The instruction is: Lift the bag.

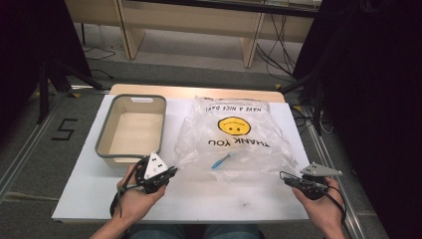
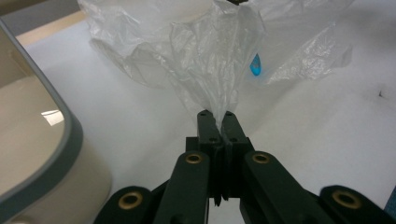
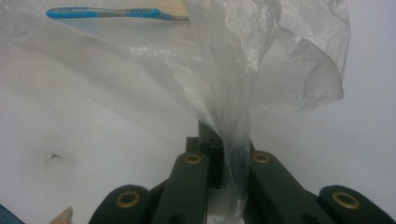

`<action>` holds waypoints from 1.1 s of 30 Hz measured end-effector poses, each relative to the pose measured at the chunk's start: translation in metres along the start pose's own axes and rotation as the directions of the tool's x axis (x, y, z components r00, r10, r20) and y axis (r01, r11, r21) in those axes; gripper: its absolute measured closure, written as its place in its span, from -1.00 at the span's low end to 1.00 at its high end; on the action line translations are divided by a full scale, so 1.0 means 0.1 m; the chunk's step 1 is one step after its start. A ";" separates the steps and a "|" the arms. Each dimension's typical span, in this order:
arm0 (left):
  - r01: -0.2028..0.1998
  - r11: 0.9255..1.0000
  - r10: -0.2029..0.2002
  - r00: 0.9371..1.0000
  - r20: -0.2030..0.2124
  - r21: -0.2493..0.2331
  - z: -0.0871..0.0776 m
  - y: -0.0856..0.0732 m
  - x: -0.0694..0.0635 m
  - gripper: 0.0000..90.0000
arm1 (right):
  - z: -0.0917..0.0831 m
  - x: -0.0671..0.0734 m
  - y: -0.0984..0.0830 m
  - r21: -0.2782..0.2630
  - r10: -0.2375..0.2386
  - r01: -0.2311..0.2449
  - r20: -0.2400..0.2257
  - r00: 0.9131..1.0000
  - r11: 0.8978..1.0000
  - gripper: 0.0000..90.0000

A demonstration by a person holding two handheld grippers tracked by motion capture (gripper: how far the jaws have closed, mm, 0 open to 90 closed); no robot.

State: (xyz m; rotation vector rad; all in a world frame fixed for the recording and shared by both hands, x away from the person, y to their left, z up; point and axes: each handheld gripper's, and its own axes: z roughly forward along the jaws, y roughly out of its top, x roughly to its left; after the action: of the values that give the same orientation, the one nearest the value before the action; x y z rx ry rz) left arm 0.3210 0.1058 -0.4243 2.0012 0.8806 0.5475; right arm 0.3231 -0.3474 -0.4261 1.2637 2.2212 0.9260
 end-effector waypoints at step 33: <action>0.012 0.984 -0.024 0.998 -0.063 -0.180 -0.25 0.23 0.21 0.99 | -0.20 0.01 0.32 -0.186 -0.005 0.017 0.064 0.998 0.982 1.00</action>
State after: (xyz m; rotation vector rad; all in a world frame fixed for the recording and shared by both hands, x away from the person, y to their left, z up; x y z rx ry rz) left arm 0.3272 0.1260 -0.3907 1.8190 0.8564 0.6615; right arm 0.3285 -0.3416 -0.3889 1.1768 2.0385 1.0483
